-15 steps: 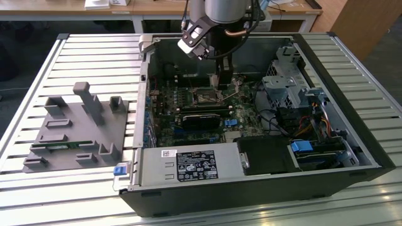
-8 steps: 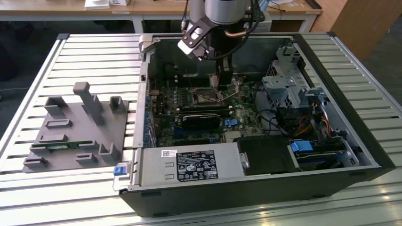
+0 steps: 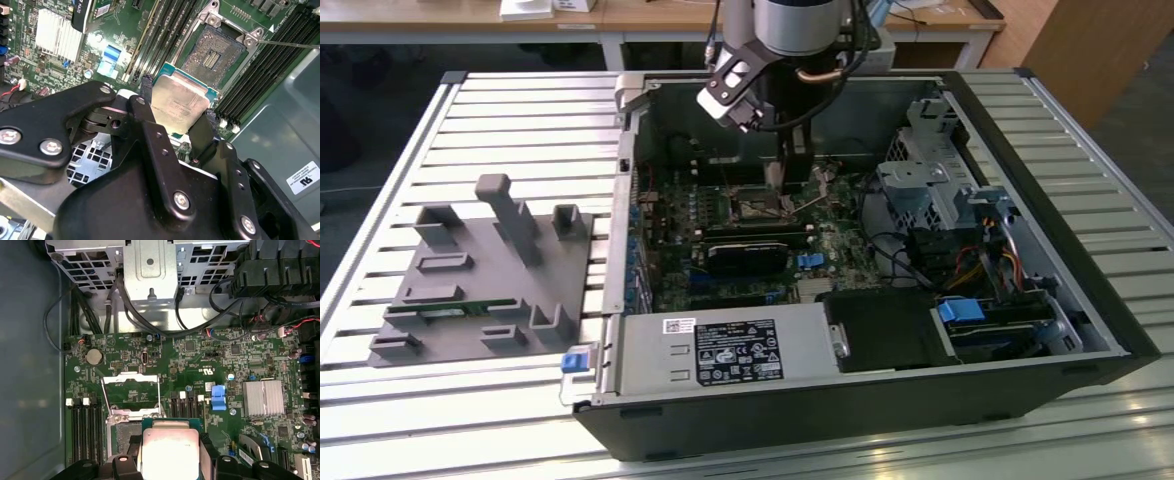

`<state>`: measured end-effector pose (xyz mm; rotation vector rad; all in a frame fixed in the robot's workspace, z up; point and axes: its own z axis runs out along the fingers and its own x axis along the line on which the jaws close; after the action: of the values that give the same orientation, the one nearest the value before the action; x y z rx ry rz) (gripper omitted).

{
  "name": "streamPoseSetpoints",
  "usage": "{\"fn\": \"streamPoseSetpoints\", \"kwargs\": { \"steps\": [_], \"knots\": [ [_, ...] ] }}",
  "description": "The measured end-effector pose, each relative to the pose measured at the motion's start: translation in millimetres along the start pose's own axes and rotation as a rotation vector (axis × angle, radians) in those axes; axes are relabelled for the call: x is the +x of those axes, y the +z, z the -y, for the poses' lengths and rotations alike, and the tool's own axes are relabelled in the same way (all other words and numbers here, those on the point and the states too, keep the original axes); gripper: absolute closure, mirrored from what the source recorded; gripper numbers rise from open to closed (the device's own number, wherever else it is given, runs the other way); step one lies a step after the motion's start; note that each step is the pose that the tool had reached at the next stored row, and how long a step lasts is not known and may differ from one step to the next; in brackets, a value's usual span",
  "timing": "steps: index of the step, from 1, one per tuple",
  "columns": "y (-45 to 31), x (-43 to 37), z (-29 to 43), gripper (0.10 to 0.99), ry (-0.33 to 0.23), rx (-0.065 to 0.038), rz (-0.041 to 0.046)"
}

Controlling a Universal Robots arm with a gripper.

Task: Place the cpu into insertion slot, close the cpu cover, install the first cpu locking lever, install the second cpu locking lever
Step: 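Place the cpu into insertion slot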

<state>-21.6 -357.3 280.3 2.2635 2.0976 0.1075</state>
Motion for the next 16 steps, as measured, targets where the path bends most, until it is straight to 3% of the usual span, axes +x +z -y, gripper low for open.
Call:
{"fn": "streamPoseSetpoints", "kwargs": {
  "steps": [16],
  "knots": [
    [3.5, 0.1, 0.7, 0.545, -0.027, 0.0, -0.0024]
  ]
}}
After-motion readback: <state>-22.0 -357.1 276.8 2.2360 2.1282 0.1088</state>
